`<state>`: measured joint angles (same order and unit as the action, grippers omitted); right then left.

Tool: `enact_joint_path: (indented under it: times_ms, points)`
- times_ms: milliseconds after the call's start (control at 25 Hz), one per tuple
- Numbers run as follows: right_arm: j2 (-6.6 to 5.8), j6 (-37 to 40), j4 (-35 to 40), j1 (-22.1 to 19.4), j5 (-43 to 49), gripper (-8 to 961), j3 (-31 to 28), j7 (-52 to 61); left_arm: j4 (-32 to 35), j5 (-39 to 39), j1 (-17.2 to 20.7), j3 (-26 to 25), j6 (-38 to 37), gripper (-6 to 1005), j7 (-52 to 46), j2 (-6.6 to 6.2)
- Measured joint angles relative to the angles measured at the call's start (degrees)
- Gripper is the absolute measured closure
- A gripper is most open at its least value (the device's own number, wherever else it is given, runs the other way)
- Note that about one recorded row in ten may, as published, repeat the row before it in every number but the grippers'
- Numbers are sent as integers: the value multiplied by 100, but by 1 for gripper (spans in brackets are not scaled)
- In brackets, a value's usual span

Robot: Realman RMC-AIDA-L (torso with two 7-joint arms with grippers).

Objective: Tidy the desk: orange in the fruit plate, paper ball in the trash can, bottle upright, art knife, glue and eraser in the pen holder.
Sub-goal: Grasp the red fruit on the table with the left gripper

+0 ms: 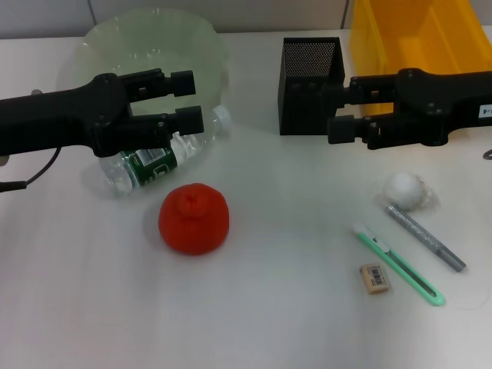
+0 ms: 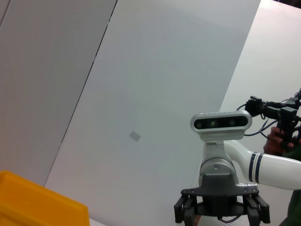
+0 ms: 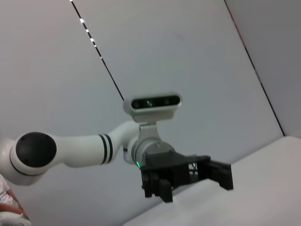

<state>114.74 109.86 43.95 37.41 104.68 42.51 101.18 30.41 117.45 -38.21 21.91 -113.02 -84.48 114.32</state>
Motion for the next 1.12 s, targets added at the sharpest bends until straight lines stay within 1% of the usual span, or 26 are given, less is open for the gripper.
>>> enact_joint_path:
  times_ms: [520,600,680,720,760,800,880,920,960,1000,1080,1120]
  points:
    - [5,-30,36,-32,-68,194,-16,-227,0,35,33,145,-52,209,-20,7]
    - [4,-37,19,-32,-76,194,-125,-277,0,40,33,157,-61,212,-35,7]
    - [-7,-75,-30,-54,-81,195,-355,-343,137,120,51,398,81,215,-268,-8]
    - [-15,-128,-58,-90,-81,195,-482,-382,194,147,68,456,130,216,-315,-4]
    - [-24,-447,-86,-227,-77,195,-662,-470,316,197,109,557,240,218,-430,10]
    - [-24,-447,-86,-227,-77,195,-662,-470,316,197,109,557,240,219,-430,10]
    - [-19,-877,-90,-389,-104,195,-743,-561,712,357,258,786,511,222,-764,78]
    - [1,-1110,-103,-482,-192,195,-789,-646,926,446,334,872,605,224,-932,110]
    - [75,-1454,-158,-658,-480,195,-918,-879,926,446,334,872,605,225,-932,110]
    - [75,-1454,-158,-658,-480,195,-918,-879,926,446,334,872,605,227,-932,110]
    - [162,-1653,-226,-791,-822,195,-1032,-1166,1288,793,467,921,823,230,-1250,190]
    - [217,-1749,-272,-856,-1037,195,-1072,-1349,1288,793,467,921,823,231,-1250,190]
